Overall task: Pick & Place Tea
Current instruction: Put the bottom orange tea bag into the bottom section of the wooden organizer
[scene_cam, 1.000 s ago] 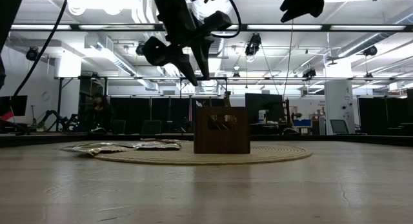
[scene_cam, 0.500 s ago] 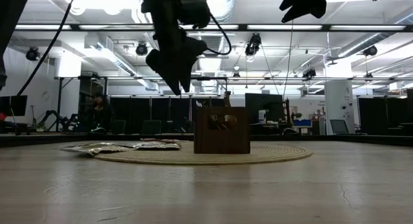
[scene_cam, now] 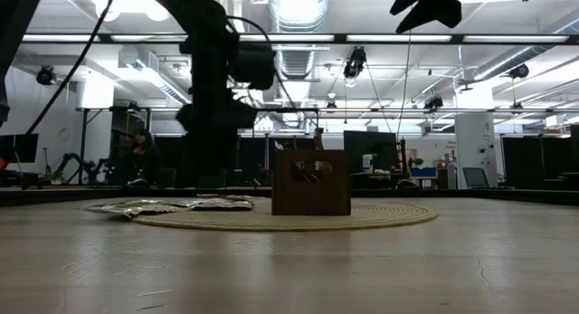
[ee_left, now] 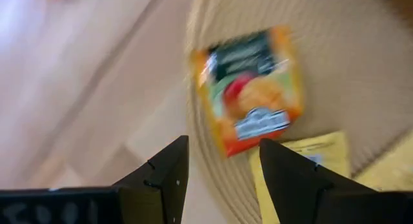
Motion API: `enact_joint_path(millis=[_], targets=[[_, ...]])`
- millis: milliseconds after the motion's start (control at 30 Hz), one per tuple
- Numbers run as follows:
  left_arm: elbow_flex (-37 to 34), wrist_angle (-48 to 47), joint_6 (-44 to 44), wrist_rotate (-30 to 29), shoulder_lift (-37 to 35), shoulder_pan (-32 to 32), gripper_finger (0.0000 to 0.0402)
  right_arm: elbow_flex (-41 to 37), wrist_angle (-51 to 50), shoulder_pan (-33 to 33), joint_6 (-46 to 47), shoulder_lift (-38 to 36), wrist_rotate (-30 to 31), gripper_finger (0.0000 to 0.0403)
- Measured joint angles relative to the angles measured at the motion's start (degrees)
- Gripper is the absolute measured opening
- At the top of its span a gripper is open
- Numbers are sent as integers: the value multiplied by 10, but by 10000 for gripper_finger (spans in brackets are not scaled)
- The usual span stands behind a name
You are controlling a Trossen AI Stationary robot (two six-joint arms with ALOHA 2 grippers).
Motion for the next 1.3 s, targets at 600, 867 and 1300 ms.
enact_joint_path(millis=[600,867,1300], targets=[[-17,49,-129,-3,11,17,183,0,2,0,7,1,4,205],[-17,62,-125,5,30,29,183,0,2,0,11,1,2,205],[-17,105,-126,7,36,36,183,0,11,0,11,1,2,205]])
